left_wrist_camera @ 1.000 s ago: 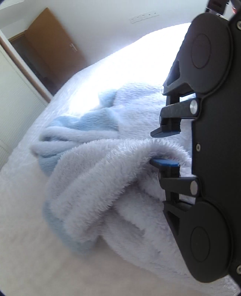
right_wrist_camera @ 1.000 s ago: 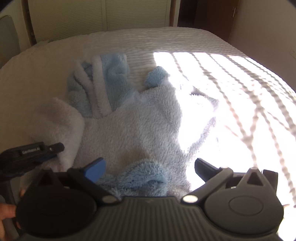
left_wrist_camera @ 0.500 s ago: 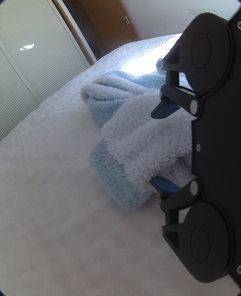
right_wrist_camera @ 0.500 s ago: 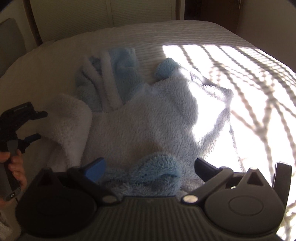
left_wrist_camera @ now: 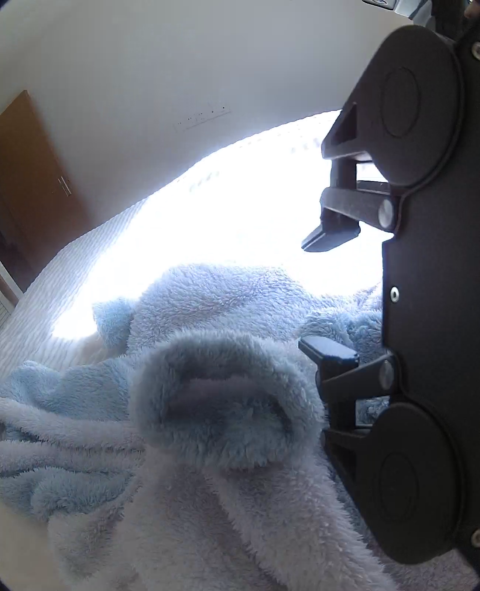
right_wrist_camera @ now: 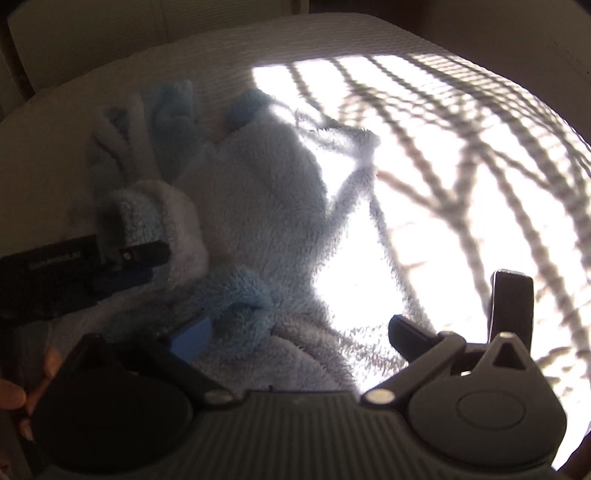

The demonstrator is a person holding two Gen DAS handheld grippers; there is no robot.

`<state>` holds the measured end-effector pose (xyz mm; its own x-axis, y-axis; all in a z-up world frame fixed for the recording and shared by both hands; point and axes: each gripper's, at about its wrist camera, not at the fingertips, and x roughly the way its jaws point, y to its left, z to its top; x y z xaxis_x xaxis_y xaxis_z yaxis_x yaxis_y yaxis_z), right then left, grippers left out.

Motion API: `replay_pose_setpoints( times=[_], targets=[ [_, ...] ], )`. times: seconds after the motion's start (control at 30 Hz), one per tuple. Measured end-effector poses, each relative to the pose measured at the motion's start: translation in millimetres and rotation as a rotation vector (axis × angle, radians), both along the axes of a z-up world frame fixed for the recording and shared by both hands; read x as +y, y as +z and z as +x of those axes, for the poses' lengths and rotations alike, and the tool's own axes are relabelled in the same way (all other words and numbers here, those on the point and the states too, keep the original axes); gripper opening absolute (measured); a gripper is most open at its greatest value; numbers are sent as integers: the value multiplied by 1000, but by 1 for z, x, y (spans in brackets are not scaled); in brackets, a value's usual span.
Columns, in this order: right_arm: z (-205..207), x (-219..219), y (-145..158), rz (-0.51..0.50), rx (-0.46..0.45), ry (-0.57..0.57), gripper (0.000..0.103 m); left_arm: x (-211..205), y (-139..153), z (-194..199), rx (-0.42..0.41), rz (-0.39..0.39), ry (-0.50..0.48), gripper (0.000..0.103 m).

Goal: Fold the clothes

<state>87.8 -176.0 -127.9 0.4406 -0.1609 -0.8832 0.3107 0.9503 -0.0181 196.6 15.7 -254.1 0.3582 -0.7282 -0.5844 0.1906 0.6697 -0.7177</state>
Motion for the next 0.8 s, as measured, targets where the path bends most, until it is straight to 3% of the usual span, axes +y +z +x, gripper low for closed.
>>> replay_pose_setpoints(
  times=[0.1, 0.27, 0.33, 0.5, 0.57, 0.63, 0.8],
  targets=[
    [1, -3, -1, 4, -9, -3, 102, 26, 7, -20, -35, 40, 52, 59],
    [5, -1, 1, 60, -64, 27, 102, 107, 15, -46, -106, 283, 278, 61],
    [10, 2, 2, 94, -89, 40, 102, 131, 16, -40, -83, 360, 308, 61],
    [25, 19, 0, 109, -108, 88, 96, 149, 22, -76, -119, 569, 310, 67],
    [28, 28, -2, 106, -108, 116, 95, 145, 20, -90, -106, 606, 275, 67],
    [26, 37, -5, 117, -102, 153, 95, 137, 14, -95, -89, 594, 230, 67],
    [27, 60, -12, 58, -122, 267, 85, 124, 3, -105, -174, 713, 185, 68]
  ],
)
